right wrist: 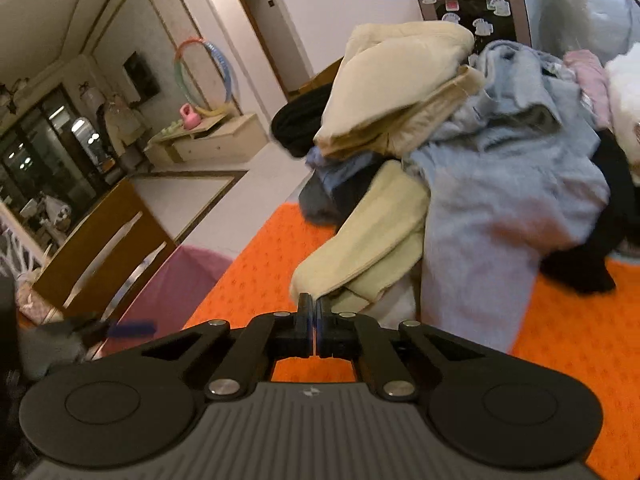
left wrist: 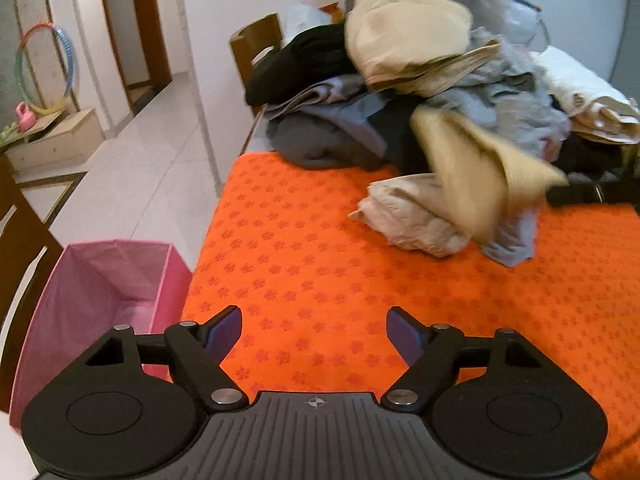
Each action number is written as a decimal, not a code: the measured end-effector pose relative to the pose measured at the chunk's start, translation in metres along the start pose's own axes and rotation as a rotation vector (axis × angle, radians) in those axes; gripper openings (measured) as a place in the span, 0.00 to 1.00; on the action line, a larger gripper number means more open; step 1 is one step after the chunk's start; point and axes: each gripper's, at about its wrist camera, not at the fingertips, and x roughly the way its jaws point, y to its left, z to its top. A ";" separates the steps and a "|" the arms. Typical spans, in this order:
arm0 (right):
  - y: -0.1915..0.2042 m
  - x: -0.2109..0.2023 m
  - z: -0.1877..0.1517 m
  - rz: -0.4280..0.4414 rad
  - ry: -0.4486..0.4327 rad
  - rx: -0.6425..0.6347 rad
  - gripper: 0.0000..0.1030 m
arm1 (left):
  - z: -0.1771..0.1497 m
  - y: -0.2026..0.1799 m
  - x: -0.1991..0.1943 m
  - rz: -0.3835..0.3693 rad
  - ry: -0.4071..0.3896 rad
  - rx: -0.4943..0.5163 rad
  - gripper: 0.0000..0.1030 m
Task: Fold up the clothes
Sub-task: 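Grasp the beige knit strip in the heap with the right gripper, then pull the beige strip out of the heap with the right gripper while the left gripper grasps its other end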
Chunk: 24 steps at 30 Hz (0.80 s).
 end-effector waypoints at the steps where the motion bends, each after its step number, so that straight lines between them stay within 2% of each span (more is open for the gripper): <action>1: 0.001 -0.010 -0.007 0.005 0.009 -0.001 0.02 | -0.001 -0.002 -0.003 -0.017 -0.003 0.004 0.77; 6: 0.017 -0.045 -0.051 0.007 0.081 -0.021 0.02 | -0.010 -0.017 -0.017 -0.080 -0.012 0.034 0.76; 9: 0.013 -0.064 -0.080 -0.048 0.102 0.015 0.02 | -0.020 -0.026 -0.023 -0.109 -0.010 0.062 0.76; 17: -0.018 -0.137 -0.115 -0.239 0.036 0.125 0.03 | -0.049 -0.049 -0.019 -0.212 0.061 0.136 0.74; 22: -0.042 -0.163 -0.132 -0.330 0.027 0.172 0.03 | -0.060 -0.089 -0.010 -0.296 0.097 0.205 0.73; 24: -0.049 -0.170 -0.138 -0.349 0.031 0.182 0.03 | -0.064 -0.108 -0.001 -0.303 0.115 0.235 0.72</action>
